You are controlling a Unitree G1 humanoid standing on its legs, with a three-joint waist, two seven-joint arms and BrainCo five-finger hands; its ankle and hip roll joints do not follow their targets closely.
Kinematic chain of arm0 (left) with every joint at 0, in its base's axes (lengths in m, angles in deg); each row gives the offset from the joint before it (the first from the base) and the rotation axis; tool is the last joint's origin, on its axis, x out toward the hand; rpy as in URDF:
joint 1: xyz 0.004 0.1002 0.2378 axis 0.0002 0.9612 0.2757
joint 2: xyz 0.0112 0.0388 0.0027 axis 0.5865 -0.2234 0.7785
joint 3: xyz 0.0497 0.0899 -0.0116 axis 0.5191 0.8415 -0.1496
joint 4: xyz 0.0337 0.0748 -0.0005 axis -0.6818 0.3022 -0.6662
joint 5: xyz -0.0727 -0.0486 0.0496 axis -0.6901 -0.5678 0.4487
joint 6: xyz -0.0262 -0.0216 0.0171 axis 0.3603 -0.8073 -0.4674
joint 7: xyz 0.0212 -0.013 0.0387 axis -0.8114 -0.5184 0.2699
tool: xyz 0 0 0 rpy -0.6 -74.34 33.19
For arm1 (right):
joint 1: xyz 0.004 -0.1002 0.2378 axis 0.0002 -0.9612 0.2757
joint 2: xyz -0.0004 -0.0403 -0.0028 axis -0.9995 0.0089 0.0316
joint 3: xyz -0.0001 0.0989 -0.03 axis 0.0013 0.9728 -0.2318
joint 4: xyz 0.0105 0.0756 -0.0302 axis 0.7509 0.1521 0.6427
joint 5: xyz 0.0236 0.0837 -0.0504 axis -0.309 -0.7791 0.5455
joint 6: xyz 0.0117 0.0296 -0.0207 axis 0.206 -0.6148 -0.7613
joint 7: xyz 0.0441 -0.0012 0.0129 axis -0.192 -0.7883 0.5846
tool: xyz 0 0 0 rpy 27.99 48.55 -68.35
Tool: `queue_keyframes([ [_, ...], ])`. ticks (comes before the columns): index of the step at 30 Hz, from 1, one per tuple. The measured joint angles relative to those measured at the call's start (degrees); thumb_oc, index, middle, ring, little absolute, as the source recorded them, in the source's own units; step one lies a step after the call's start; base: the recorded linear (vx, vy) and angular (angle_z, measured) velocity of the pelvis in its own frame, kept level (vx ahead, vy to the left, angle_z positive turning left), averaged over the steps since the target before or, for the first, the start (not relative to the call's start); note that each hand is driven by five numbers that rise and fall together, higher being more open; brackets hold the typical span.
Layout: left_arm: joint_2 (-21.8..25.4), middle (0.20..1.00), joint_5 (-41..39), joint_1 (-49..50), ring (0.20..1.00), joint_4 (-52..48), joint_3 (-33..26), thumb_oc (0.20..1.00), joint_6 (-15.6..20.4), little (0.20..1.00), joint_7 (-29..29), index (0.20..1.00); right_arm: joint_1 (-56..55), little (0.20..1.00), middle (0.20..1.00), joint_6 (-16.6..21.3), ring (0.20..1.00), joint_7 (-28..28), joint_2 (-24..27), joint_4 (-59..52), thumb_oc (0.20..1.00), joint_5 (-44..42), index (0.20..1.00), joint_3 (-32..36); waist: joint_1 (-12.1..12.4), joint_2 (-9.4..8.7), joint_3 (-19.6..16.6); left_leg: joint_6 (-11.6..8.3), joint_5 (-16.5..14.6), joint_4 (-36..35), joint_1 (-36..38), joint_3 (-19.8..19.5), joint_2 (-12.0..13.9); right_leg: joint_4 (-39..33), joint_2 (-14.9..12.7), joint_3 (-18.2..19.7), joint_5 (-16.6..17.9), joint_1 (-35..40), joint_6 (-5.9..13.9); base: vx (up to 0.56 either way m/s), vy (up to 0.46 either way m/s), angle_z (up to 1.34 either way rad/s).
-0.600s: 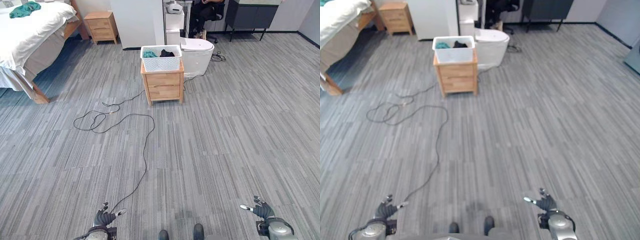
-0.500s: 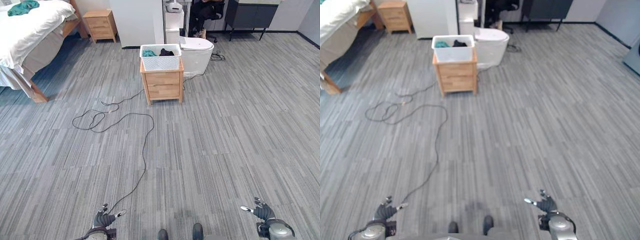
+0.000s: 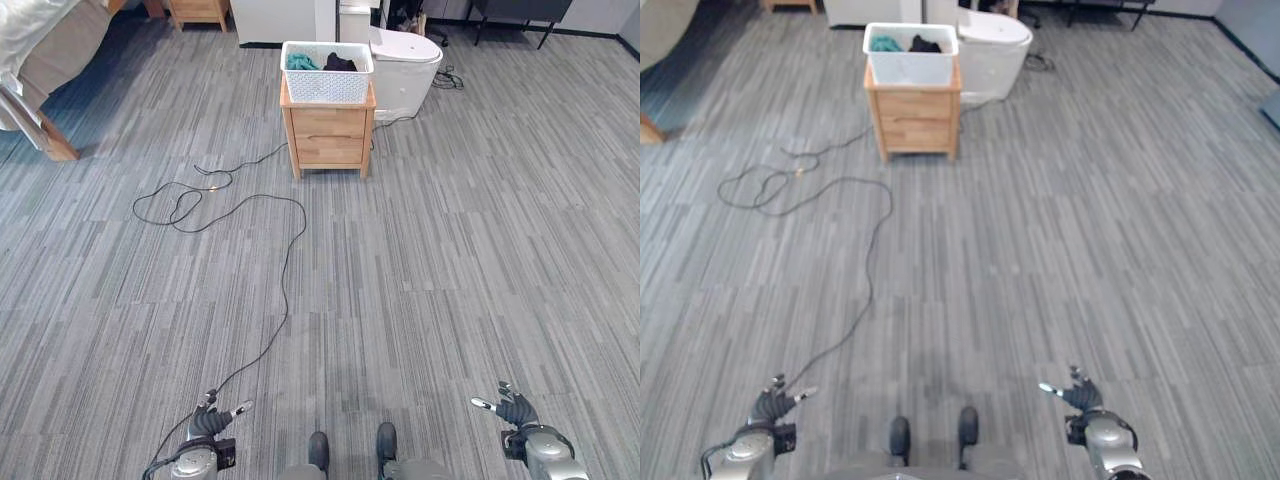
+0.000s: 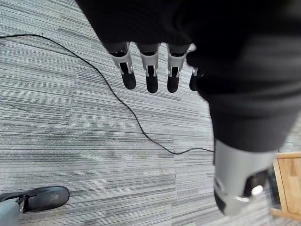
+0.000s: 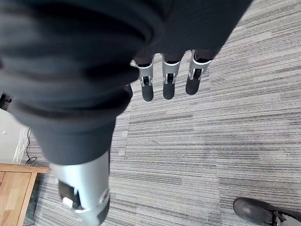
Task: Grab the laundry basket,head to the washer,open it,put in the laundry and shut it.
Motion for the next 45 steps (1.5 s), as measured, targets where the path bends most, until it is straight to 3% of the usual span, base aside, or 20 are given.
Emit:
queue_keyframes([
  [4, 0.2, 1.000, -0.1, -1.3, 1.000, 0.1, -0.8, 1.000, 0.1, 1.000, 0.7, 1.000, 2.5, 1.000, 1.000, 0.0, 1.000, -0.1, -0.5, -0.1, 1.000, 0.0, 1.000, -0.6, 0.3, -0.11, 1.1, 0.87, -1.0, 0.0, -0.6, 1.3, 0.2, 6.6, 0.0, -0.2, -0.7, -4.5, 1.42, 0.09, 0.072, -0.20],
  [6, -0.1, 1.000, -0.1, -2.4, 1.000, 0.1, -1.2, 1.000, 0.1, 1.000, 1.0, 1.000, 4.2, 1.000, 1.000, 0.1, 1.000, -0.1, -0.4, -0.9, 1.000, 0.0, 1.000, -1.7, 0.1, 0.47, 3.3, 1.91, -1.0, 0.0, 0.0, 1.4, 0.9, 16.9, -0.4, -2.1, -3.1, -9.7, 3.69, 0.14, 0.008, -0.15],
  [7, -0.2, 1.000, -0.1, -3.1, 1.000, 0.1, -1.3, 1.000, 0.2, 1.000, 1.0, 1.000, 3.9, 1.000, 1.000, 0.0, 1.000, 0.0, -0.6, -1.1, 1.000, 0.0, 1.000, -2.4, -0.2, 0.05, 3.7, 1.64, -1.0, 0.0, 0.7, 1.4, 0.6, 18.0, -1.7, -3.8, -4.8, -11.6, 3.38, 0.18, 0.005, 0.03],
  [14, -0.7, 1.000, -2.1, -3.2, 1.000, 1.1, -1.4, 1.000, 0.4, 1.000, 2.0, 1.000, 3.1, 1.000, 1.000, -0.1, 1.000, -0.2, -1.3, -2.8, 1.000, 0.0, 1.000, -3.9, -0.7, -1.34, 4.4, 1.58, -4.7, 0.0, 4.2, 0.8, -0.3, 6.8, -3.8, -8.2, -1.7, -18.1, 5.00, 0.21, -0.059, 0.07],
  [17, -1.7, 1.000, -2.0, -4.2, 1.000, 1.0, 0.7, 1.000, 0.4, 1.000, 1.9, 1.000, 1.6, 1.000, 1.000, -0.1, 1.000, -0.4, -0.8, -2.8, 1.000, 0.0, 1.000, -3.9, -1.0, 0.57, 4.2, 0.07, -5.8, 0.2, 5.8, -2.9, 1.3, 6.5, -2.8, -8.3, 4.3, -14.6, 3.00, 0.24, -0.164, 0.62],
  [18, -2.5, 1.000, -1.9, -4.8, 1.000, 0.3, 0.9, 1.000, 1.3, 1.000, 1.8, 1.000, 1.0, 1.000, 1.000, -0.3, 1.000, -0.3, -0.6, -2.3, 1.000, 0.1, 1.000, -4.0, -1.0, 1.51, 4.2, -0.94, -5.6, 1.1, 7.0, -3.6, 2.0, 5.8, -1.7, -8.3, 8.1, -12.5, -0.35, 0.31, -0.237, 0.89],
  [20, -3.1, 1.000, -1.9, -4.8, 1.000, 0.9, 0.9, 1.000, 1.2, 1.000, 1.5, 1.000, 1.6, 1.000, 1.000, -0.4, 1.000, -0.4, -0.7, -1.7, 1.000, 0.1, 1.000, -3.2, -1.0, 2.45, 4.3, -3.29, -6.4, 7.6, 5.3, -4.1, 3.3, 3.9, -1.1, -10.4, 6.6, -9.2, -2.01, 0.21, -0.175, 0.59],
  [21, -3.3, 1.000, -1.9, -4.7, 1.000, 1.1, 0.9, 1.000, 1.2, 1.000, 1.3, 1.000, 1.4, 1.000, 1.000, -0.3, 1.000, -0.4, -0.6, -2.0, 1.000, 0.1, 1.000, -2.6, -0.6, 1.62, 4.2, -4.17, -6.9, 17.1, 2.1, -3.2, 2.8, 2.1, -1.5, -10.9, 7.0, -6.2, -2.84, 0.18, -0.158, 0.26],
  [22, -3.6, 1.000, -1.9, -2.8, 1.000, 1.4, 0.7, 1.000, 1.2, 1.000, 1.2, 1.000, 2.3, 1.000, 1.000, 0.6, 1.000, -0.6, 0.2, -2.7, 1.000, 0.1, 1.000, -2.4, -0.5, 2.09, 3.9, -6.03, -5.7, 25.7, -0.4, -3.3, 3.5, 2.1, -0.5, -10.7, 5.2, -4.2, -5.77, 0.19, -0.157, 0.16],
  [24, -3.8, 1.000, -2.1, -4.9, 1.000, 4.0, 1.3, 1.000, 1.1, 1.000, 1.0, 1.000, 3.3, 1.000, 1.000, 0.6, 1.000, -1.1, 0.7, -1.5, 1.000, 0.1, 1.000, -2.1, -0.7, 1.68, 4.2, -8.83, -2.9, 41.1, -9.9, -1.7, 4.7, 0.7, -0.7, -10.9, 3.4, -3.0, -7.48, 0.22, -0.071, 0.02],
  [25, -3.9, 1.000, -2.1, -5.2, 1.000, 4.4, 1.6, 1.000, 1.1, 1.000, 0.6, 1.000, 4.4, 1.000, 1.000, 0.1, 1.000, -1.2, 0.5, -0.2, 1.000, 0.1, 1.000, -2.3, -0.1, 0.66, 4.4, -7.96, -6.0, 39.4, -13.8, 0.9, 5.1, 0.1, -0.8, -9.8, 3.5, -2.1, -8.39, 0.31, -0.024, -0.19],
  [26, -3.9, 1.000, -2.1, -5.2, 1.000, 4.6, 1.6, 1.000, 1.0, 1.000, 0.5, 1.000, 4.6, 1.000, 1.000, 0.1, 1.000, -1.3, 0.5, -0.2, 1.000, 0.0, 1.000, -2.3, -0.3, 0.45, 4.5, -7.23, -6.0, 33.1, -14.1, 2.0, 4.9, 0.0, -0.6, -9.6, 2.5, -1.2, -9.19, 0.38, -0.003, -0.27],
  [28, -3.8, 1.000, -2.0, -5.5, 1.000, 4.6, 2.1, 1.000, 1.0, 1.000, 0.5, 1.000, 4.1, 1.000, 1.000, 0.0, 1.000, -1.4, 0.6, 0.0, 1.000, 0.0, 1.000, -2.4, -0.5, -0.32, 5.0, -6.08, -4.0, 19.7, -14.2, 3.7, 4.3, 0.0, 0.1, -10.0, 1.2, 0.8, -8.41, 0.27, 0.025, -0.07],
  [31, -3.8, 1.000, -1.7, -6.4, 1.000, 4.4, 2.6, 1.000, 1.0, 1.000, 0.5, 1.000, 3.1, 1.000, 1.000, -0.1, 1.000, -1.8, 0.5, 0.4, 1.000, 0.0, 1.000, -2.9, -0.5, 0.77, 4.4, -6.67, 3.4, 7.1, -15.6, 5.6, 5.0, -0.2, 2.2, -10.8, -1.0, 3.7, -6.40, 0.20, 0.037, -0.05],
  [35, -3.8, 1.000, -1.7, -7.0, 1.000, 5.3, 2.6, 1.000, 0.6, 1.000, 0.5, 1.000, 3.2, 1.000, 1.000, -0.6, 1.000, -2.3, 0.5, 2.5, 1.000, 0.0, 1.000, -4.4, -0.2, 0.43, 4.4, -6.66, 7.2, -0.4, -18.3, 7.8, 6.0, -0.1, 3.7, -9.6, -5.1, 8.7, -5.23, 0.48, 0.178, -0.17],
  [38, -3.8, 1.000, -1.7, -3.6, 1.000, 5.8, 1.9, 1.000, -0.1, 1.000, 0.5, 1.000, 2.5, 1.000, 1.000, -0.6, 1.000, -2.3, 0.5, 2.7, 1.000, 0.1, 1.000, -4.4, 2.0, 1.03, 2.3, -4.76, 7.6, 0.0, -14.9, 8.1, 7.0, 0.0, 2.2, -4.8, -9.7, 14.7, -1.56, 0.53, 0.296, -0.71],
  [39, -3.6, 1.000, -1.7, -3.1, 1.000, 6.3, 1.3, 1.000, -0.1, 1.000, 0.5, 1.000, 2.0, 1.000, 1.000, -0.6, 1.000, -2.3, 0.1, 3.0, 1.000, 0.2, 1.000, -4.6, 2.1, 0.29, 1.3, -1.96, 11.1, 0.4, -14.4, 8.9, 5.9, 0.0, 0.8, -4.3, -10.6, 15.8, -0.64, 0.23, 0.158, -0.48],
  [40, -3.3, 1.000, -1.8, -3.1, 1.000, 6.8, 0.2, 1.000, -0.2, 1.000, 0.6, 1.000, 1.8, 1.000, 1.000, -0.6, 1.000, -2.2, -0.7, 3.1, 1.000, 0.4, 1.000, -4.6, 2.2, -1.22, 0.6, -0.84, 11.7, 2.4, -14.2, 9.8, 4.5, 0.8, -1.4, -4.1, -11.1, 16.0, 0.23, 0.23, 0.151, -0.39],
  [42, -1.5, 1.000, -1.8, -3.4, 1.000, 6.7, 0.3, 1.000, -0.1, 1.000, 0.6, 1.000, 1.4, 1.000, 1.000, -0.5, 1.000, -2.2, -3.1, 2.3, 1.000, 0.6, 1.000, -4.6, 2.6, -3.12, -0.5, 3.38, 8.6, 5.7, -13.4, 11.2, 2.4, 5.3, -4.5, -3.8, -11.9, 14.9, 1.30, 0.32, 0.238, -0.31],
  [45, 0.1, 1.000, -1.7, -5.8, 1.000, 6.4, 0.9, 1.000, 0.0, 1.000, 0.6, 1.000, 1.5, 1.000, 1.000, -0.4, 1.000, -2.1, -4.8, 1.6, 1.000, 0.6, 1.000, -4.7, 2.7, -3.60, -0.9, 4.08, 6.2, 6.1, -11.1, 11.2, 0.6, 16.6, -6.9, -3.0, -12.1, 10.4, 3.24, 0.22, 0.231, -0.07],
])
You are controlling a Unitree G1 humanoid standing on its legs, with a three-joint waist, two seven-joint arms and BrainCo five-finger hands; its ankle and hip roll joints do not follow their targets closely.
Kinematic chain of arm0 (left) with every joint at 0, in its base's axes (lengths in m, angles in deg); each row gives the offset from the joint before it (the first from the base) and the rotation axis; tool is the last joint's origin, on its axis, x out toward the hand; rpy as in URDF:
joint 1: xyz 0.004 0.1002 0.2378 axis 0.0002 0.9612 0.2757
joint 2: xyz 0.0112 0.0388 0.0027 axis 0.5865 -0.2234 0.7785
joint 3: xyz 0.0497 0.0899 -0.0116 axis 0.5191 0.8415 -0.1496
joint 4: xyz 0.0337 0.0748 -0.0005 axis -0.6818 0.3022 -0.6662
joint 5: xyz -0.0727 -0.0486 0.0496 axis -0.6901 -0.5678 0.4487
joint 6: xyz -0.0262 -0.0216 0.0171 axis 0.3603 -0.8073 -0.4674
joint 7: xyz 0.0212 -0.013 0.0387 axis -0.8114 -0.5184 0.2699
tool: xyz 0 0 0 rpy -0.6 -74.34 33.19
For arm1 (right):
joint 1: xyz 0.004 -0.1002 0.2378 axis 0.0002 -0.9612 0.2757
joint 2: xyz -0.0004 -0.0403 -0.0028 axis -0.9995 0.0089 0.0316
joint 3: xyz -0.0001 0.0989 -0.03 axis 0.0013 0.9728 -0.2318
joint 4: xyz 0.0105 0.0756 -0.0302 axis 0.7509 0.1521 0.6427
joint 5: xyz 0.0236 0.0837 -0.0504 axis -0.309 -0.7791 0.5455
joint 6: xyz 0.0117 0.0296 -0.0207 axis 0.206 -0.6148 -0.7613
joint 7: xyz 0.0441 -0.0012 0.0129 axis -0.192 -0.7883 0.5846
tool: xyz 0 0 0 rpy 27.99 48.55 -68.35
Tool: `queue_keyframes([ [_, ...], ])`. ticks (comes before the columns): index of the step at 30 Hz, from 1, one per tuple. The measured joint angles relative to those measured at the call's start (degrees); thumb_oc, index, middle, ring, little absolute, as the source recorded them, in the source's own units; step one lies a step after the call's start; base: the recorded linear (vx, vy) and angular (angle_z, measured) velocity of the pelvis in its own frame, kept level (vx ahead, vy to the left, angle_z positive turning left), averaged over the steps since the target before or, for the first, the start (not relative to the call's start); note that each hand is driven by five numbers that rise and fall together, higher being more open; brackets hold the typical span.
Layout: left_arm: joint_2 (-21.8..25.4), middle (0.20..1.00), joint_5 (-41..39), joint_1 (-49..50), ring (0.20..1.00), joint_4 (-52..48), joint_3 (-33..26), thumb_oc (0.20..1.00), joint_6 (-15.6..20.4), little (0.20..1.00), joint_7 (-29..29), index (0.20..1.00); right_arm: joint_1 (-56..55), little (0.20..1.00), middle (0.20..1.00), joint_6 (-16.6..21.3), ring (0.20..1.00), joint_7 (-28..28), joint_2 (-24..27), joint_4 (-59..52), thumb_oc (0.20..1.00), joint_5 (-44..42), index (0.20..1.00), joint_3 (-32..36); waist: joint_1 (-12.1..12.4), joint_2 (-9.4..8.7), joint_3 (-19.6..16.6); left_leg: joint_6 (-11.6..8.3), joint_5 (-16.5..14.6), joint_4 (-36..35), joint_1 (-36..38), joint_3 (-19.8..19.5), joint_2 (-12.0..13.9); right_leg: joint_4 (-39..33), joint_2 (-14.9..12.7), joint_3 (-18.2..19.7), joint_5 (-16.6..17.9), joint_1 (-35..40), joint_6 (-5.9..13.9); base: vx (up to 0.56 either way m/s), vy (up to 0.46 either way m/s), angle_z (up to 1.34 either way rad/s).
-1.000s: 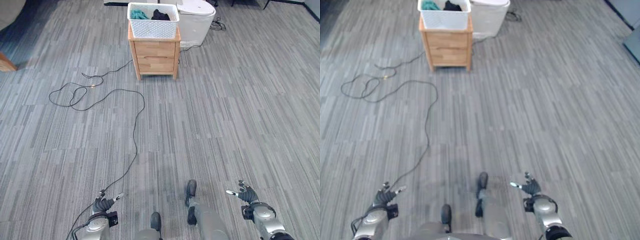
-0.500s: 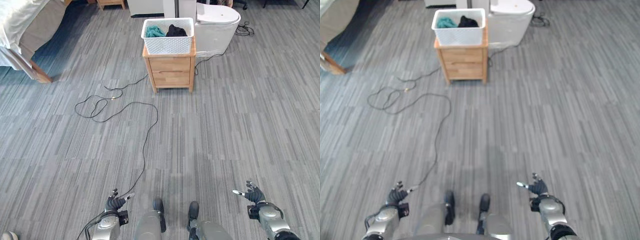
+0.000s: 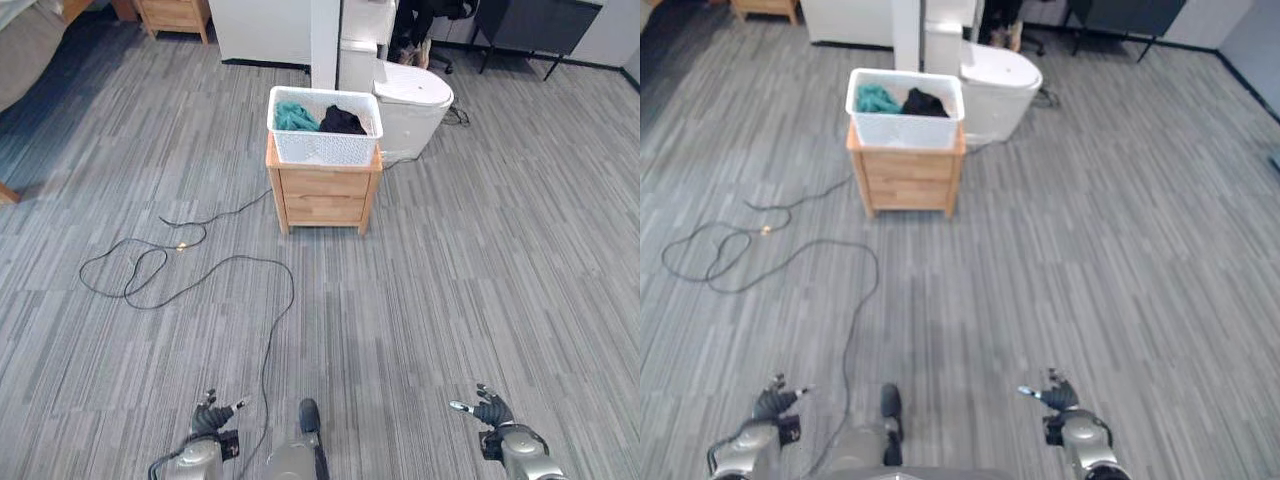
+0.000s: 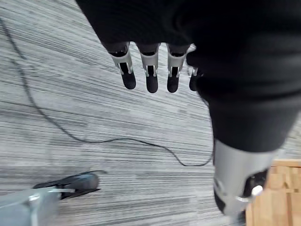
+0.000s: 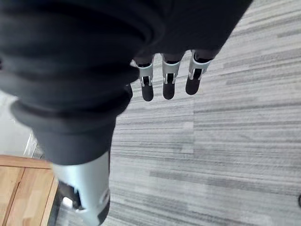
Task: Grab the laundry basket,head to the washer,open it,put in the laundry and shut it.
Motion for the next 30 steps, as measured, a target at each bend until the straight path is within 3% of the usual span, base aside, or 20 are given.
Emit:
queue_keyframes([
  [1, 0.8, 1.000, 0.0, -1.1, 1.000, -0.7, 0.1, 1.000, 0.0, 1.000, 0.0, 1.000, 0.8, 1.000, 1.000, 0.0, 1.000, 0.0, -0.5, -0.7, 1.000, 0.0, 1.000, -0.2, -0.2, 0.14, 0.1, 0.76, -2.2, -1.1, 1.6, -0.6, -1.1, 10.8, -0.6, 1.3, -0.3, -6.2, 1.22, 0.30, 0.298, -0.02],
  [2, 0.8, 1.000, 0.0, -1.7, 1.000, -0.4, 0.4, 1.000, -0.1, 1.000, 0.1, 1.000, 0.9, 1.000, 1.000, 0.0, 1.000, 0.0, -0.4, -1.9, 1.000, 0.0, 1.000, -0.2, -0.6, 0.63, 0.5, 1.80, -2.6, -2.2, 2.8, -0.9, -1.6, 16.8, -0.6, 1.9, -1.3, -9.7, 1.16, 0.22, 0.205, -0.07],
  [3, 0.7, 1.000, 0.0, -1.9, 1.000, -0.4, 0.6, 1.000, -0.1, 1.000, 0.2, 1.000, 1.0, 1.000, 1.000, 0.0, 1.000, 0.1, -0.3, -2.7, 1.000, 0.0, 1.000, -0.2, -0.8, 1.51, 1.1, 1.88, -2.1, -3.7, 4.4, -0.9, -1.7, 20.1, -0.2, 1.9, -2.7, -12.8, 0.78, 0.17, 0.102, 0.00],
  [5, 0.4, 1.000, 0.0, -1.6, 1.000, -0.3, 0.7, 1.000, -0.1, 1.000, 0.1, 1.000, 1.4, 1.000, 1.000, 0.0, 1.000, 0.2, -0.3, -3.9, 1.000, 0.0, 1.000, -0.2, -1.9, 2.40, 1.9, 1.53, -1.6, -5.0, 7.2, -0.5, -1.9, 20.0, 0.7, 0.5, -3.7, -17.7, 0.29, 0.24, 0.097, 0.11],
  [6, 0.2, 1.000, 0.1, -1.2, 1.000, -0.4, 0.7, 1.000, 0.0, 1.000, 0.2, 1.000, 1.1, 1.000, 1.000, 0.0, 1.000, 0.2, -0.2, -4.4, 1.000, 0.0, 1.000, -0.5, -2.6, 3.20, 2.3, 0.14, -3.5, -5.7, 8.9, -0.8, -2.4, 16.0, 0.5, -2.0, -3.5, -20.9, 0.42, 0.44, 0.105, 0.16],
  [7, -0.1, 1.000, 0.2, -0.6, 1.000, 0.0, 0.5, 1.000, 0.0, 1.000, 0.2, 1.000, 1.2, 1.000, 1.000, 0.0, 1.000, 0.3, -0.2, -4.4, 1.000, 0.0, 1.000, -1.6, -2.9, 3.52, 2.6, 0.27, -4.8, -6.3, 10.2, -1.0, -2.7, 8.1, 0.9, -4.2, -1.8, -24.2, 0.58, 0.45, 0.079, 0.10],
  [10, -1.3, 1.000, 0.4, -1.5, 1.000, 3.8, 0.4, 1.000, -0.2, 1.000, 0.2, 1.000, 0.8, 1.000, 1.000, -0.2, 1.000, 0.3, -0.2, -3.8, 1.000, 0.0, 1.000, -2.0, -3.8, 3.03, 3.2, 0.20, -6.4, -6.2, 11.8, -2.5, -3.9, -7.7, 1.4, -5.7, 4.9, -27.6, 2.86, 0.26, 0.024, 0.26],
  [12, -1.6, 1.000, 0.4, -0.2, 1.000, 3.6, 0.4, 1.000, -0.4, 1.000, 0.2, 1.000, 0.2, 1.000, 1.000, -0.3, 1.000, 0.4, -0.2, -3.9, 1.000, 0.0, 1.000, -1.9, -4.2, 2.60, 4.4, 0.53, -7.4, -6.0, 14.5, -2.9, -4.5, -10.5, 1.3, -6.5, 8.4, -29.1, 1.94, 0.38, 0.010, 0.27],
  [16, -2.5, 1.000, 0.5, 1.0, 1.000, 3.7, 0.4, 1.000, -0.5, 1.000, 0.2, 1.000, 0.1, 1.000, 1.000, -0.3, 1.000, 0.4, -0.2, -3.9, 1.000, 0.0, 1.000, -0.1, -5.1, 2.62, 4.7, -0.39, -12.1, -6.0, 18.3, -5.9, -5.0, -12.5, 1.6, -5.8, 10.6, -29.1, 2.32, 0.45, -0.065, 0.29],
  [17, -3.0, 1.000, 0.6, 1.0, 1.000, 3.7, 0.5, 1.000, -0.5, 1.000, 0.1, 1.000, 0.1, 1.000, 1.000, -0.3, 1.000, 0.4, 0.0, -3.7, 1.000, 0.0, 1.000, 0.4, -5.5, 3.23, 4.9, -2.30, -13.0, -5.9, 20.0, -8.2, -4.5, -12.5, 2.3, -4.3, 14.2, -26.9, 0.27, 0.44, -0.126, 0.87],
  [18, -4.1, 1.000, 0.6, 0.6, 1.000, 3.7, 0.5, 1.000, -0.5, 1.000, 0.1, 1.000, 0.1, 1.000, 1.000, -0.3, 1.000, 0.4, 0.5, -2.6, 1.000, 0.0, 1.000, 0.6, -7.1, 5.05, 5.5, -3.76, -14.6, -4.2, 20.9, -10.8, -2.4, -11.0, 3.8, -2.8, 15.1, -24.9, -0.53, 0.47, -0.174, 1.29],
  [19, -4.7, 1.000, 0.8, -0.2, 1.000, 3.5, 1.2, 1.000, -0.5, 1.000, 0.0, 1.000, -1.2, 1.000, 1.000, -0.5, 1.000, 0.5, 0.9, -2.0, 1.000, 0.0, 1.000, 0.6, -8.0, 5.61, 5.0, -4.50, -15.1, -2.1, 21.4, -12.4, -1.6, -10.3, 4.3, -2.5, 17.0, -23.3, -2.21, 0.24, -0.111, 1.36],
  [20, -4.9, 1.000, 1.9, -0.4, 1.000, 3.1, 1.6, 1.000, 0.1, 1.000, -0.1, 1.000, -2.1, 1.000, 1.000, -0.4, 1.000, 0.7, 1.5, -1.8, 1.000, 0.0, 1.000, 0.6, -7.7, 5.37, 4.6, -5.75, -14.5, 0.1, 22.0, -11.8, -1.1, -9.4, 4.8, -2.7, 19.3, -21.5, -6.98, 0.32, -0.178, 0.87],
  [21, -4.9, 1.000, 2.2, -0.1, 1.000, 2.6, 1.7, 1.000, 0.2, 1.000, -0.1, 1.000, -1.7, 1.000, 1.000, -0.5, 1.000, 0.8, 1.7, -1.4, 1.000, 0.0, 1.000, 0.7, -7.2, 5.59, 4.5, -6.17, -14.4, 2.1, 22.0, -11.2, -0.4, -9.2, 5.6, -2.7, 18.2, -20.7, -6.67, 0.34, -0.221, 0.35],
  [23, -4.6, 1.000, 2.2, -0.1, 1.000, 2.5, 1.5, 1.000, 0.0, 1.000, 0.0, 1.000, 0.0, 1.000, 1.000, -0.2, 1.000, 0.9, 2.2, -2.0, 1.000, 0.0, 1.000, 0.9, -7.0, 5.28, 4.4, -7.64, -14.7, 15.0, 16.4, -11.0, 1.2, -9.5, 5.9, -3.5, 17.5, -19.1, -8.55, 0.26, -0.167, 0.01],
  [24, -4.9, 1.000, 2.2, -0.4, 1.000, 2.4, 1.9, 1.000, -0.1, 1.000, 0.0, 1.000, 0.8, 1.000, 1.000, 0.2, 1.000, 0.8, 3.2, -2.3, 1.000, -0.1, 1.000, 1.3, -6.5, 5.34, 4.5, -9.86, -13.2, 29.7, 9.7, -10.8, 2.4, -10.2, 6.2, -3.4, 16.2, -17.6, -9.52, 0.26, -0.073, -0.27],
  [25, -4.9, 1.000, 2.2, 0.2, 1.000, 1.8, 1.7, 1.000, -0.1, 1.000, 0.0, 1.000, 2.0, 1.000, 1.000, 0.4, 1.000, 0.7, 3.6, -2.5, 1.000, -0.1, 1.000, 1.7, -5.9, 5.33, 4.4, -11.34, -14.4, 34.8, 6.0, -10.3, 3.4, -11.1, 7.2, -2.6, 15.3, -15.6, -10.80, 0.26, -0.072, -0.24],
  [26, -4.9, 1.000, 2.1, 0.2, 1.000, 1.8, 1.7, 1.000, -0.1, 1.000, 0.0, 1.000, 2.3, 1.000, 1.000, 0.6, 1.000, 0.5, 3.8, -2.8, 1.000, -0.2, 1.000, 1.9, -6.2, 5.03, 4.5, -10.87, -14.8, 33.8, 4.0, -10.4, 3.0, -11.9, 7.4, -2.4, 14.3, -14.3, -11.75, 0.26, -0.033, -0.23],
  [28, -4.8, 1.000, 2.1, -1.0, 1.000, 1.9, 1.9, 1.000, -0.1, 1.000, 0.0, 1.000, 2.5, 1.000, 1.000, 0.3, 1.000, 0.2, 4.1, -2.6, 1.000, -0.3, 1.000, 1.9, -6.1, 4.22, 4.8, -10.28, -15.0, 28.3, 1.4, -10.2, 2.5, -13.1, 7.9, -1.9, 14.1, -12.9, -11.58, 0.26, 0.026, -0.14],
  [30, -4.5, 1.000, 2.2, -1.8, 1.000, 1.5, 2.6, 1.000, -0.1, 1.000, -0.1, 1.000, 2.3, 1.000, 1.000, 0.1, 1.000, -0.2, 4.2, -2.6, 1.000, -0.6, 1.000, 2.1, -6.4, 3.46, 5.0, -9.26, -14.0, 18.2, -1.2, -9.4, 1.7, -16.6, 8.2, -2.0, 13.1, -9.7, -11.22, 0.36, 0.087, -0.03],
])
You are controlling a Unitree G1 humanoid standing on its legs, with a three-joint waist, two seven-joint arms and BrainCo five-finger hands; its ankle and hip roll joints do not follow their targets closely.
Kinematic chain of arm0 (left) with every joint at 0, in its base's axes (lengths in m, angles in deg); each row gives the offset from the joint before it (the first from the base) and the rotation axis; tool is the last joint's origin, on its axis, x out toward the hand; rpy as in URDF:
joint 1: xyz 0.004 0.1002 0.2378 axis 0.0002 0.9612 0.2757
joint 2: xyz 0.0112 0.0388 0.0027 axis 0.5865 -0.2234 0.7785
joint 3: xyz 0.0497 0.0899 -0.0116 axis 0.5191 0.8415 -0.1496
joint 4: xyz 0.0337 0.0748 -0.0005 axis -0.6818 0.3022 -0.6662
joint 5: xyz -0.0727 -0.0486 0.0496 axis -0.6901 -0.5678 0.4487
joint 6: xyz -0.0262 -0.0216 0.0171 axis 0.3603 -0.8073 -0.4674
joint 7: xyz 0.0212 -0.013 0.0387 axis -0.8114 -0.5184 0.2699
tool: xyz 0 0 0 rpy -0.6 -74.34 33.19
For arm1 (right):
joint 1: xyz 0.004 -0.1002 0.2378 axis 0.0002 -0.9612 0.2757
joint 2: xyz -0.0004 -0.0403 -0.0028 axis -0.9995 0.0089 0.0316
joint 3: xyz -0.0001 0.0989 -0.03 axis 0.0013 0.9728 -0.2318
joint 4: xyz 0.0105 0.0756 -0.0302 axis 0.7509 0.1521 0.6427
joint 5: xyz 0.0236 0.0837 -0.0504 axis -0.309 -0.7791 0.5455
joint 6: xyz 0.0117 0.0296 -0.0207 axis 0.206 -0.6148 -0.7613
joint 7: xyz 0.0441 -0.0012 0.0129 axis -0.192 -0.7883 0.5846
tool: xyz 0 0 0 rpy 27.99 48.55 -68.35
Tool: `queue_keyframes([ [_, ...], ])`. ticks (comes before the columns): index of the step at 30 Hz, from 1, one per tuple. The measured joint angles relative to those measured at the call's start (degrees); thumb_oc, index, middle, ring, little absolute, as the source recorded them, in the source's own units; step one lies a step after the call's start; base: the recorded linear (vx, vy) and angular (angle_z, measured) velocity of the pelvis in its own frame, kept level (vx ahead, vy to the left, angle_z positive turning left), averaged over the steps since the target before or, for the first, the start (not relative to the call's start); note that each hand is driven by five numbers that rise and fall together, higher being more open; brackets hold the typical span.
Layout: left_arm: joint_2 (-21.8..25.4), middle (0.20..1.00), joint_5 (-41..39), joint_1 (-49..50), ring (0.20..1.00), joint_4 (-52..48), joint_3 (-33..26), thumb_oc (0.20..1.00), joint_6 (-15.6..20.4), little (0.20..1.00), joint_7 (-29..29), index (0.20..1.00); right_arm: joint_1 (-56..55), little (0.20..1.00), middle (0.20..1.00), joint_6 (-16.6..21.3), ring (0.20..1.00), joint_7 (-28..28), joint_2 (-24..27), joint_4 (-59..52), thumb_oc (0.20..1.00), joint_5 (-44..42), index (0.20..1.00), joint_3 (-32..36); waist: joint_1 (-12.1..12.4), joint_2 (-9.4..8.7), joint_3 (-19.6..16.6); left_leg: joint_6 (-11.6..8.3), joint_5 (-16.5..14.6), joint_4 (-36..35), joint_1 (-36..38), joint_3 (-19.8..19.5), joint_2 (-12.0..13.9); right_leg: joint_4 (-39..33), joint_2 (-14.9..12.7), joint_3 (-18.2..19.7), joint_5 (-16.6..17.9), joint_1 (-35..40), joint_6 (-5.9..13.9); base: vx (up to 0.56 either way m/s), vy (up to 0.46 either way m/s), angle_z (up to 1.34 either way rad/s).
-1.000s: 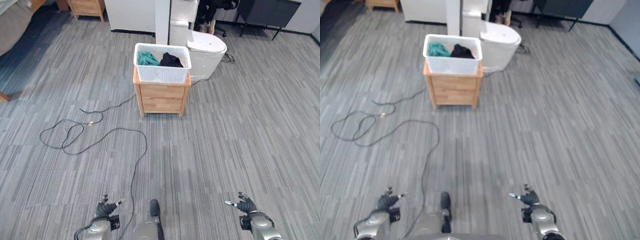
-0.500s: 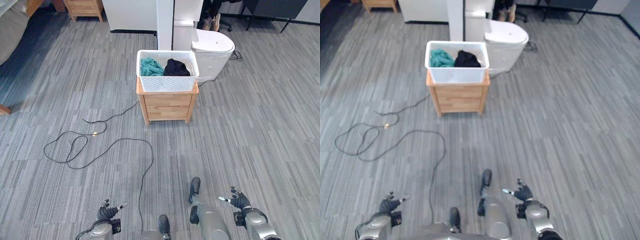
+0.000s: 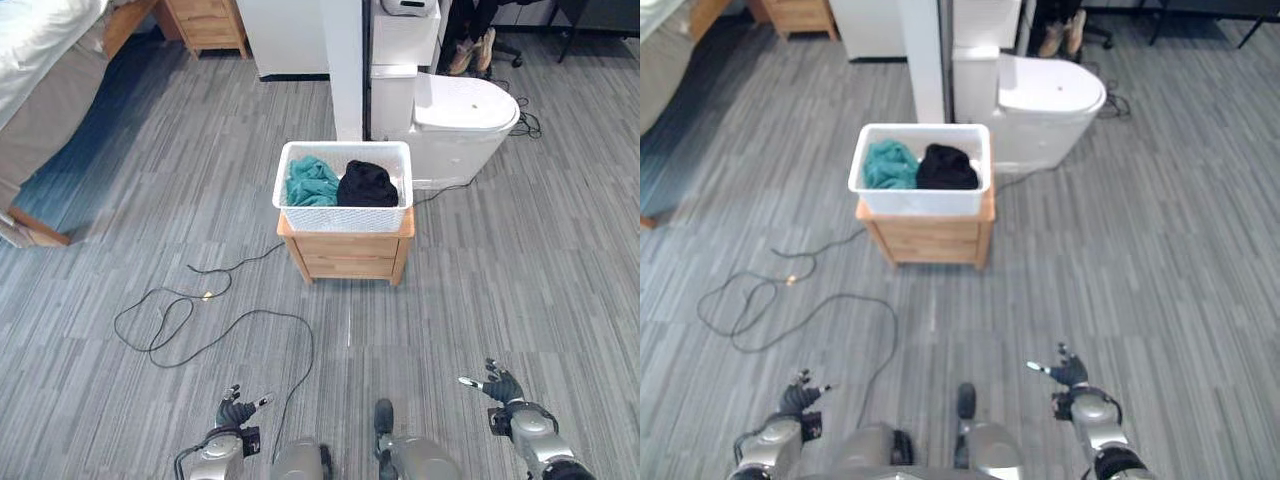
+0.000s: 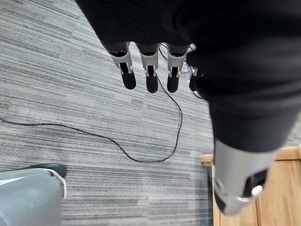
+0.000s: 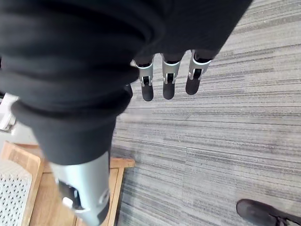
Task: Grab the laundry basket,head to the washer,open it,put in the laundry and shut it.
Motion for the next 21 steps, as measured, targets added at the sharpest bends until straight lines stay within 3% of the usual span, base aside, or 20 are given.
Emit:
queue_keyframes([
  [1, 0.1, 1.000, 0.0, -0.3, 1.000, -0.2, 0.4, 1.000, 0.1, 1.000, 0.0, 1.000, 0.0, 1.000, 1.000, -0.2, 1.000, 0.0, 0.1, 0.4, 1.000, 0.0, 1.000, -0.5, 0.5, -0.32, 0.3, 0.46, 1.5, -6.3, -0.6, -0.6, -0.5, 0.0, 0.3, 0.9, -0.3, 0.8, 0.30, 0.45, 0.124, -0.13],
  [2, 0.3, 1.000, 0.0, -0.1, 1.000, -0.2, 0.9, 1.000, 0.0, 1.000, 0.0, 1.000, 0.3, 1.000, 1.000, -0.3, 1.000, -0.2, 0.2, 1.6, 1.000, 0.0, 1.000, -1.2, 0.8, -0.03, 0.3, -0.85, 6.7, -16.9, -1.7, -1.8, -0.4, -0.1, 1.3, 1.8, -2.5, 1.8, 2.56, 0.24, 0.062, -0.40],
  [3, 0.3, 1.000, 0.0, -0.1, 1.000, -0.2, 0.9, 1.000, -0.1, 1.000, 0.0, 1.000, 0.5, 1.000, 1.000, -0.3, 1.000, -0.1, 0.2, 1.8, 1.000, 0.0, 1.000, -1.4, 1.1, 0.12, 0.6, -0.59, 9.0, -20.3, -2.5, -2.7, 0.2, -0.1, 2.1, 2.1, -2.3, 2.8, 2.16, 0.36, 0.134, -0.42],
  [5, 0.4, 1.000, 0.0, 0.2, 1.000, 0.0, 1.2, 1.000, -0.1, 1.000, 0.0, 1.000, 0.5, 1.000, 1.000, -0.2, 1.000, -0.1, 0.1, 2.6, 1.000, 0.0, 1.000, -2.0, 2.2, 0.78, 0.8, -0.65, 12.8, -21.2, -5.4, -4.0, 1.2, -0.1, 3.5, 3.6, -4.3, 5.5, 2.20, 0.43, 0.219, -0.41],
  [6, 0.4, 1.000, 0.0, 0.2, 1.000, 0.2, 1.3, 1.000, -0.4, 1.000, 0.0, 1.000, 0.3, 1.000, 1.000, -0.3, 1.000, -0.2, 0.0, 3.2, 1.000, 0.0, 1.000, -1.9, 2.3, 1.12, 0.9, -1.11, 13.5, -21.0, -6.0, -4.2, 1.4, -0.1, 3.7, 3.7, -5.8, 7.1, 2.33, 0.38, 0.250, -0.32],
  [8, 0.4, 1.000, 0.0, 0.5, 1.000, 1.5, 1.2, 1.000, -0.5, 1.000, 0.0, 1.000, -0.6, 1.000, 1.000, -0.4, 1.000, -0.1, 0.1, 3.9, 1.000, 0.1, 1.000, -1.8, 3.4, 1.61, 0.6, -0.15, 14.2, -22.9, -4.4, -4.9, 1.9, 0.0, 3.8, 5.9, -7.7, 10.3, 2.64, 0.35, 0.273, -0.56],
  [10, 0.4, 1.000, 0.0, 2.7, 1.000, 1.2, 1.0, 1.000, -0.6, 1.000, -0.1, 1.000, -1.7, 1.000, 1.000, -0.2, 1.000, 0.0, 0.2, 2.9, 1.000, 0.1, 1.000, -1.6, 3.9, 2.21, -1.0, 1.60, 13.6, -19.4, -3.0, -4.1, 2.4, 0.2, 2.8, 8.4, -9.7, 12.5, 3.67, 0.23, 0.224, -0.74],
  [12, 0.7, 1.000, 0.0, 3.3, 1.000, 0.6, 0.4, 1.000, -0.6, 1.000, 0.0, 1.000, -2.8, 1.000, 1.000, -0.2, 1.000, 0.1, -0.1, 2.5, 1.000, 0.1, 1.000, -1.8, 3.6, 1.83, -1.6, 4.67, 18.3, -18.9, -1.9, -1.9, 1.2, 5.3, 0.8, 8.6, -12.9, 11.6, 6.70, 0.21, 0.242, -0.48],
  [13, 1.4, 1.000, 0.0, 2.6, 1.000, -0.3, 0.2, 1.000, -0.6, 1.000, 0.0, 1.000, -2.4, 1.000, 1.000, -0.4, 1.000, 0.1, -1.1, 2.2, 1.000, 0.2, 1.000, -1.7, 3.3, 1.09, -1.4, 7.16, 17.1, -19.3, 0.2, 0.3, 0.2, 15.6, -1.2, 8.1, -14.4, 7.4, 8.43, 0.13, 0.196, -0.70],
  [14, 2.2, 1.000, 0.0, 2.5, 1.000, -0.3, 0.3, 1.000, -0.6, 1.000, 0.0, 1.000, -2.2, 1.000, 1.000, -0.4, 1.000, 0.1, -2.1, 1.1, 1.000, 0.2, 1.000, -1.8, 3.3, 1.07, -1.4, 8.10, 16.8, -20.3, 2.5, 1.8, -0.1, 27.9, -2.5, 7.1, -14.8, 2.1, 9.08, 0.16, 0.214, -0.74],
  [15, 3.5, 1.000, 0.0, 1.2, 1.000, -0.5, 0.1, 1.000, -0.4, 1.000, 0.1, 1.000, -3.1, 1.000, 1.000, -0.2, 1.000, 0.0, -3.1, -1.8, 1.000, 0.5, 1.000, -2.6, 3.1, 0.59, -1.6, 9.14, 13.8, -20.6, 5.3, 2.0, -2.3, 35.9, -5.7, 6.0, -16.7, -3.3, 10.67, 0.17, 0.214, -0.56],
  [16, 3.9, 1.000, 0.0, 0.4, 1.000, -0.6, 0.1, 1.000, -0.4, 1.000, 0.1, 1.000, -2.9, 1.000, 1.000, -0.2, 1.000, 0.1, -3.5, -2.4, 1.000, 0.6, 1.000, -2.7, 3.3, 0.13, -1.6, 9.09, 13.4, -21.2, 6.4, 2.9, -3.1, 39.0, -7.1, 5.3, -16.8, -6.6, 10.65, 0.18, 0.150, -0.30],
  [19, 4.6, 1.000, 0.0, -0.9, 1.000, -1.2, 0.3, 1.000, 0.2, 1.000, 0.2, 1.000, -2.3, 1.000, 1.000, -0.2, 1.000, 0.1, -3.5, -3.9, 1.000, 0.6, 1.000, -3.1, 3.0, 0.77, -1.2, 8.30, 12.8, -22.4, 7.7, 3.2, -4.3, 34.0, -7.6, 4.3, -16.8, -12.4, 10.65, 0.11, 0.045, 0.08],
  [20, 4.8, 1.000, 0.0, -1.4, 1.000, -0.8, 0.2, 1.000, 0.0, 1.000, 0.3, 1.000, -2.1, 1.000, 1.000, -0.2, 1.000, 0.1, -3.5, -3.8, 1.000, 0.6, 1.000, -3.5, 2.8, 0.70, -1.2, 8.41, 12.5, -22.8, 8.7, 3.2, -5.1, 25.9, -7.2, 3.5, -15.7, -13.7, 11.65, 0.14, -0.003, 0.31],
  [21, 4.9, 1.000, 0.0, -1.2, 1.000, -0.8, 0.2, 1.000, 0.0, 1.000, 0.3, 1.000, -2.1, 1.000, 1.000, -0.2, 1.000, 0.1, -3.4, -3.6, 1.000, 0.6, 1.000, -3.6, 3.1, 0.74, -1.2, 8.58, 12.0, -22.8, 9.2, 3.4, -5.4, 23.4, -6.7, 3.4, -15.0, -14.4, 12.05, 0.14, -0.027, 0.38],
])
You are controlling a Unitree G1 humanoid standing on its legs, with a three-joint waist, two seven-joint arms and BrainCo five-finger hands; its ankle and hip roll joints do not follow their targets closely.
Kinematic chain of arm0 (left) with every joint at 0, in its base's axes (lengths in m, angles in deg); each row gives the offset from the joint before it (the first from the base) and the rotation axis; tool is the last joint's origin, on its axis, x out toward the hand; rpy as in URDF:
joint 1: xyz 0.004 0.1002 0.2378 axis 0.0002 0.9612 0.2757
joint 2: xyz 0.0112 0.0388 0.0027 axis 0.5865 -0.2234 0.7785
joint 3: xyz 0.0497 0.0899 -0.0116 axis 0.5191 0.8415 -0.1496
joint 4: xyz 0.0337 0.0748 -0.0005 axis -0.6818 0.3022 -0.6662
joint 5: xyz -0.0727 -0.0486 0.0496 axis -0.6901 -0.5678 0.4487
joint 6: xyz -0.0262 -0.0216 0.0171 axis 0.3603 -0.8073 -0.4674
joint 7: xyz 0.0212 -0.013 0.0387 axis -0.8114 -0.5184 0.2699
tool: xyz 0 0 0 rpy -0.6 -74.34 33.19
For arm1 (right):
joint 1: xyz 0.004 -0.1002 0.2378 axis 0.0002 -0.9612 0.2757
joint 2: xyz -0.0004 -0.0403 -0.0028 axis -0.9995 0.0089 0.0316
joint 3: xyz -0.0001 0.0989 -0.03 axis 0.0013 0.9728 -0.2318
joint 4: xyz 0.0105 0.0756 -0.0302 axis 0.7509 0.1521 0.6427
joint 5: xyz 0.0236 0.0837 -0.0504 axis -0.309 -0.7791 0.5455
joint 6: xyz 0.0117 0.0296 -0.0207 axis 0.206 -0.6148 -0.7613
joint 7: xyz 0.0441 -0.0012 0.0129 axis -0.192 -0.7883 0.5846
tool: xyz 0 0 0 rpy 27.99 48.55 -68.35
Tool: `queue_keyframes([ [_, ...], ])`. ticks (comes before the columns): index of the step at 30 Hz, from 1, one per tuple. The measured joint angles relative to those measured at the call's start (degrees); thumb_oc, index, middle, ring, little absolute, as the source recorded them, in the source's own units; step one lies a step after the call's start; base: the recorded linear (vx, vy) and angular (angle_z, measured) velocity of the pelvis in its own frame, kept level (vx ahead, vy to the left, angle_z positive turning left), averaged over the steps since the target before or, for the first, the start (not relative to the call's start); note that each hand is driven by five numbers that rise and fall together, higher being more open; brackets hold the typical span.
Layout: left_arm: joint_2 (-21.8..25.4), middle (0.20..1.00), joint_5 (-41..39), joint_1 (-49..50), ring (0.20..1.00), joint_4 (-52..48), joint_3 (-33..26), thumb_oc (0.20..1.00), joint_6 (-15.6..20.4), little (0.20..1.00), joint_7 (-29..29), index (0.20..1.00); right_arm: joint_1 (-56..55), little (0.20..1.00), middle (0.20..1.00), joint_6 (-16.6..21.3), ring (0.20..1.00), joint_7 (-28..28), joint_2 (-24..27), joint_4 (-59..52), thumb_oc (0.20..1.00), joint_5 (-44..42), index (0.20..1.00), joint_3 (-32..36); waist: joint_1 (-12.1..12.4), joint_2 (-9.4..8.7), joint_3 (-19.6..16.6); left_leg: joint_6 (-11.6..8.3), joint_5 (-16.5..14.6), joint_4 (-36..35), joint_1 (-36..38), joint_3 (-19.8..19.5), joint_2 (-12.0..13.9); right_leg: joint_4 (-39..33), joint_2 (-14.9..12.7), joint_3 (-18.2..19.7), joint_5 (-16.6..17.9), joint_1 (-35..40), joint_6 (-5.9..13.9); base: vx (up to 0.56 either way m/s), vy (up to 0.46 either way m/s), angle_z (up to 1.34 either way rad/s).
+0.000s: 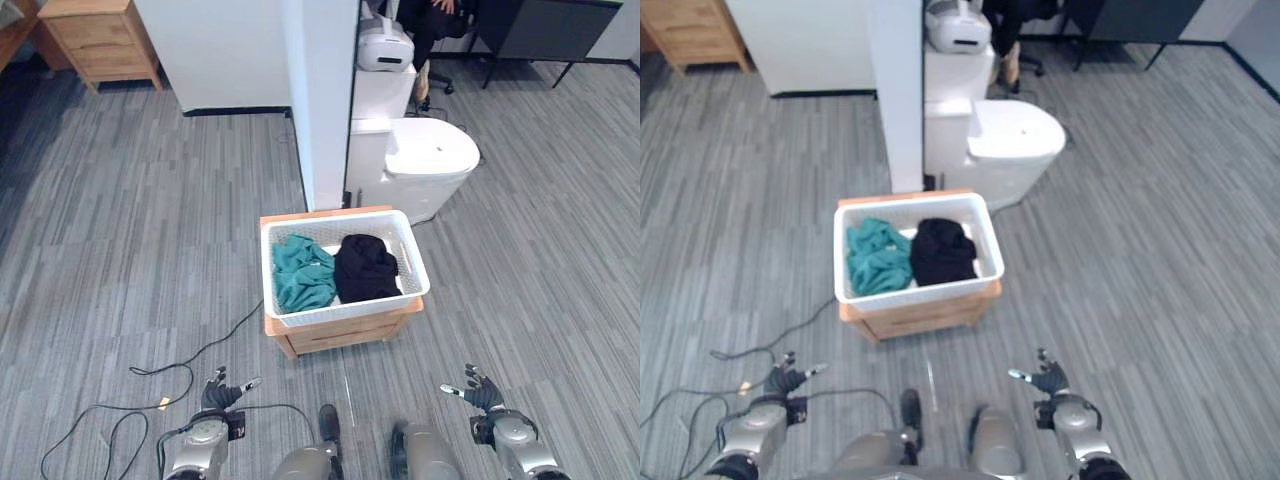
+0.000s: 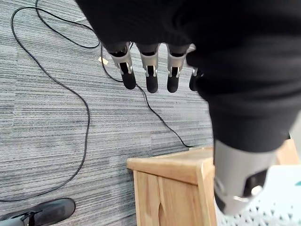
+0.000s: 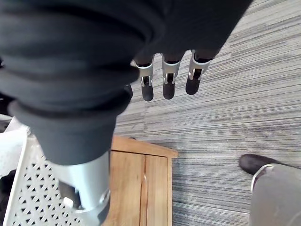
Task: Grab the laundry basket,head to the washer,open it,put in the laundry and shut it.
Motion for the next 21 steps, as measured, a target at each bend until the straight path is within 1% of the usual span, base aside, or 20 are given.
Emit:
queue_keyframes([
  [2, 0.2, 1.000, 0.0, 0.7, 1.000, 0.1, 0.0, 1.000, 0.0, 1.000, 0.1, 1.000, 0.5, 1.000, 1.000, 0.0, 1.000, 0.0, 0.0, 0.0, 1.000, 0.0, 1.000, 0.0, 0.0, -0.09, 0.1, -0.40, -1.0, 0.0, 0.9, 0.0, -0.5, -4.4, 0.7, -0.5, 2.0, -0.4, -0.09, 0.11, -0.047, 0.22],
  [3, 0.2, 1.000, 0.0, 1.1, 1.000, 0.1, -0.1, 1.000, 0.0, 1.000, 0.1, 1.000, 0.6, 1.000, 1.000, 0.0, 1.000, 0.0, 0.0, 0.0, 1.000, 0.0, 1.000, 0.0, 0.2, -0.10, 0.0, -0.18, -1.3, 0.0, 1.3, -0.1, -0.6, -5.3, 1.0, -0.6, 2.7, -0.1, -0.15, 0.06, -0.041, 0.29],
  [4, 0.1, 1.000, 0.0, 2.9, 1.000, -0.9, -0.1, 1.000, 0.0, 1.000, 0.2, 1.000, 0.6, 1.000, 1.000, 0.1, 1.000, 0.0, 0.3, 0.0, 1.000, 0.1, 1.000, 0.0, 0.3, -0.33, -0.1, -0.12, -2.7, 0.2, 3.0, -0.7, -1.3, -6.1, 1.3, -1.1, 3.9, 1.6, -0.25, 0.12, -0.081, 0.18],
  [5, 0.2, 1.000, 0.0, 4.3, 1.000, -1.7, -0.1, 1.000, 0.0, 1.000, 0.3, 1.000, 0.8, 1.000, 1.000, 0.1, 1.000, 0.0, 0.3, 0.1, 1.000, 0.1, 1.000, 0.1, 0.6, -0.47, -0.2, 0.05, -3.1, 0.2, 3.3, -0.7, -1.5, -6.5, 1.3, -0.9, 3.9, 2.6, -0.24, 0.18, -0.122, 0.07],
  [6, 0.0, 1.000, 0.0, 4.8, 1.000, -1.9, -0.6, 1.000, -0.1, 1.000, 0.3, 1.000, 1.9, 1.000, 1.000, 0.0, 1.000, 0.0, 0.5, 0.1, 1.000, 0.2, 1.000, 0.1, 1.4, -0.06, 0.0, -0.16, -3.3, 0.0, 3.6, -0.9, -1.1, -8.2, 1.2, -2.1, 4.8, 3.8, -0.24, 0.23, -0.160, -0.11],
  [7, 0.0, 1.000, 0.0, 5.9, 1.000, -2.9, -1.3, 1.000, 0.0, 1.000, 0.3, 1.000, 1.8, 1.000, 1.000, -0.2, 1.000, 0.0, 1.0, 0.1, 1.000, 0.3, 1.000, 0.1, 1.7, 0.09, 0.0, -0.84, -3.7, 0.0, 4.8, -1.0, -0.7, -11.0, 1.4, -3.3, 6.8, 6.1, -0.43, 0.20, -0.156, -0.12],
  [8, 0.0, 1.000, 0.0, 7.0, 1.000, -3.8, -2.5, 1.000, 0.0, 1.000, 0.4, 1.000, 1.4, 1.000, 1.000, -0.2, 1.000, -0.1, 1.8, -0.4, 1.000, 0.8, 1.000, 0.3, 1.7, 0.25, -0.7, -2.42, -4.9, -0.1, 6.8, -1.1, 0.2, -15.3, 2.5, -4.0, 10.0, 10.0, -0.76, 0.16, -0.148, -0.05],
  [9, 0.0, 1.000, 0.1, 7.8, 1.000, -4.3, -3.0, 1.000, 0.0, 1.000, 0.4, 1.000, 0.7, 1.000, 1.000, -0.2, 1.000, -0.1, 3.1, -2.1, 1.000, 2.0, 1.000, 0.4, 1.8, 0.35, -2.0, -2.88, -5.3, -0.8, 7.6, -1.4, 0.9, -18.4, 3.4, -4.4, 13.4, 11.8, -1.44, 0.13, -0.136, 0.01],
  [10, -0.1, 1.000, 0.1, 8.2, 1.000, -5.2, -3.0, 1.000, 0.0, 1.000, 0.4, 1.000, 0.0, 1.000, 1.000, -0.1, 1.000, -0.1, 4.4, -3.7, 1.000, 2.4, 1.000, 0.5, 1.6, 0.74, -2.3, -2.91, -5.3, -1.0, 8.3, -1.8, 1.2, -20.7, 4.1, -4.9, 15.7, 13.3, -2.97, 0.09, -0.129, 0.09],
  [11, -0.4, 1.000, 0.1, 8.8, 1.000, -6.7, -3.0, 1.000, 0.0, 1.000, 0.4, 1.000, -0.7, 1.000, 1.000, -0.1, 1.000, -0.1, 6.0, -5.2, 1.000, 2.5, 1.000, 0.7, 1.6, 1.36, -2.7, -2.92, -5.3, -1.0, 8.3, -2.3, 1.6, -23.4, 4.9, -5.1, 16.9, 14.8, -3.77, 0.06, -0.100, 0.02],
  [12, -0.8, 1.000, 0.1, 8.7, 1.000, -7.9, -3.1, 1.000, -0.1, 1.000, 0.4, 1.000, -0.4, 1.000, 1.000, -0.3, 1.000, 0.0, 7.3, -6.0, 1.000, 2.5, 1.000, 0.7, 1.8, 2.00, -2.4, -2.92, -5.3, -0.8, 8.2, -2.4, 2.2, -23.8, 5.5, -4.9, 17.7, 14.8, -5.23, 0.05, -0.091, 0.00],
  [13, -1.3, 1.000, 0.1, 8.6, 1.000, -9.5, -3.1, 1.000, 0.0, 1.000, 0.4, 1.000, -0.4, 1.000, 1.000, -0.5, 1.000, 0.0, 8.6, -7.9, 1.000, 2.6, 1.000, 0.5, 1.8, 2.67, -2.3, -2.94, -5.2, -0.6, 8.0, -2.4, 2.6, -23.8, 5.9, -5.1, 17.7, 14.8, -5.31, 0.03, -0.079, -0.07],
  [15, -1.8, 1.000, 0.1, 7.6, 1.000, -11.0, -3.1, 1.000, 0.0, 1.000, 0.5, 1.000, 0.6, 1.000, 1.000, -0.5, 1.000, 0.0, 9.8, -9.2, 1.000, 4.0, 1.000, 0.3, 1.7, 2.89, -2.3, -3.00, -5.2, 1.1, 6.5, -2.5, 3.0, -23.5, 6.1, -5.0, 17.5, 14.6, -5.46, 0.00, -0.065, -0.03],
  [17, -1.8, 1.000, 0.1, 4.9, 1.000, -13.1, -2.7, 1.000, 0.0, 1.000, 1.5, 1.000, 3.8, 1.000, 1.000, -0.6, 1.000, -0.1, 11.6, -10.9, 1.000, 4.4, 1.000, -1.1, 1.6, 3.40, -1.9, -3.24, -5.3, 0.9, 5.1, -3.2, 3.5, -23.5, 6.7, -5.2, 17.5, 13.1, -5.54, -0.08, -0.048, 0.06],
  [19, -1.6, 1.000, 0.0, 1.5, 1.000, -13.7, -2.2, 1.000, 0.1, 1.000, 2.6, 1.000, 7.9, 1.000, 1.000, -0.7, 1.000, -0.2, 11.3, -10.9, 1.000, 4.4, 1.000, -2.1, 1.6, 2.92, -0.9, -3.96, -4.5, 0.5, 3.1, -3.9, 3.6, -23.5, 6.7, -5.6, 18.0, 11.1, -5.69, -0.11, -0.020, 0.11],
  [21, -1.5, 1.000, -0.2, -1.0, 1.000, -13.8, -1.0, 1.000, 0.1, 1.000, 4.0, 1.000, 10.9, 1.000, 1.000, -0.7, 1.000, -0.4, 11.0, -10.9, 1.000, 4.4, 1.000, -3.4, 1.7, 2.83, 0.3, -4.01, -3.7, 0.0, 2.5, -4.0, 3.5, -23.5, 6.7, -5.7, 18.3, 10.2, -5.58, -0.11, -0.010, 0.04],
])
